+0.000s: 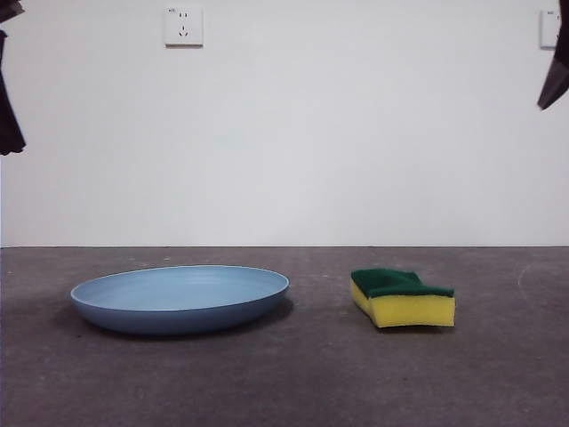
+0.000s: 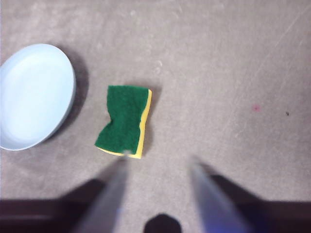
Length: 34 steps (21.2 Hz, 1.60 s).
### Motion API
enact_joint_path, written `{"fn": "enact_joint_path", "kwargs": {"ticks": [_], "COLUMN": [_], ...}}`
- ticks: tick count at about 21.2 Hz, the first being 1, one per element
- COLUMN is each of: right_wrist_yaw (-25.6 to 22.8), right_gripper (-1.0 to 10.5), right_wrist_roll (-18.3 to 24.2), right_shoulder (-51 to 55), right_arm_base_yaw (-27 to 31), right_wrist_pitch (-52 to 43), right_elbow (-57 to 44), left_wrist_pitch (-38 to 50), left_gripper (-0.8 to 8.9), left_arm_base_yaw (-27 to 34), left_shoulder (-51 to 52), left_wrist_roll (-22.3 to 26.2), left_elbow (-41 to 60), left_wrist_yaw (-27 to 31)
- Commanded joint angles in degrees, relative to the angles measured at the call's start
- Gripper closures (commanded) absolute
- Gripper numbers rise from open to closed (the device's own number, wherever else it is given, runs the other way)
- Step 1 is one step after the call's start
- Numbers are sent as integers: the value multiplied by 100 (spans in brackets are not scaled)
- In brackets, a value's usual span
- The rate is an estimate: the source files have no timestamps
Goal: Pick up the plate,pick up the cloth,clean the plate with the cloth
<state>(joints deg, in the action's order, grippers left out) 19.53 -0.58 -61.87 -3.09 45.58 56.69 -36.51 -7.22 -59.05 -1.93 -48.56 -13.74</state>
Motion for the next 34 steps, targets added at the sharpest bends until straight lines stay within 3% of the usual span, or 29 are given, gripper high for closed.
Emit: {"fn": "enact_joint_path", "kwargs": {"ticks": [1, 6, 17, 25, 30, 34], "right_wrist_yaw": [2, 9, 11, 9, 11, 72], "right_gripper": [465, 469, 471, 474, 474, 475], "right_wrist_roll": [44, -20, -151, -151, -240, -240], "right_shoulder": [-13, -13, -11, -11, -11, -13], "right_arm_base_yaw": [-2, -9, -9, -9, -9, -26], "right_wrist_pitch": [-7, -7, -2, -7, -9, -33], "right_elbow": [17, 17, 17, 17, 17, 17], "left_wrist_pitch": [286, 734, 1169, 1305, 1307, 1290], "left_gripper": [436, 441, 441, 447, 803, 822], "left_arm_base_yaw": [20, 20, 4, -164, -348, -374], "left_shoulder": [-2, -511, -3679, -4264, -4269, -4269], "left_wrist_roll": [-33, -278, -262, -278, -212, -96], "left_elbow": [4, -70, -1169, -1224, -1224, -1224], "left_wrist_yaw": [-7, -35, -35, -31, -22, -4]}}
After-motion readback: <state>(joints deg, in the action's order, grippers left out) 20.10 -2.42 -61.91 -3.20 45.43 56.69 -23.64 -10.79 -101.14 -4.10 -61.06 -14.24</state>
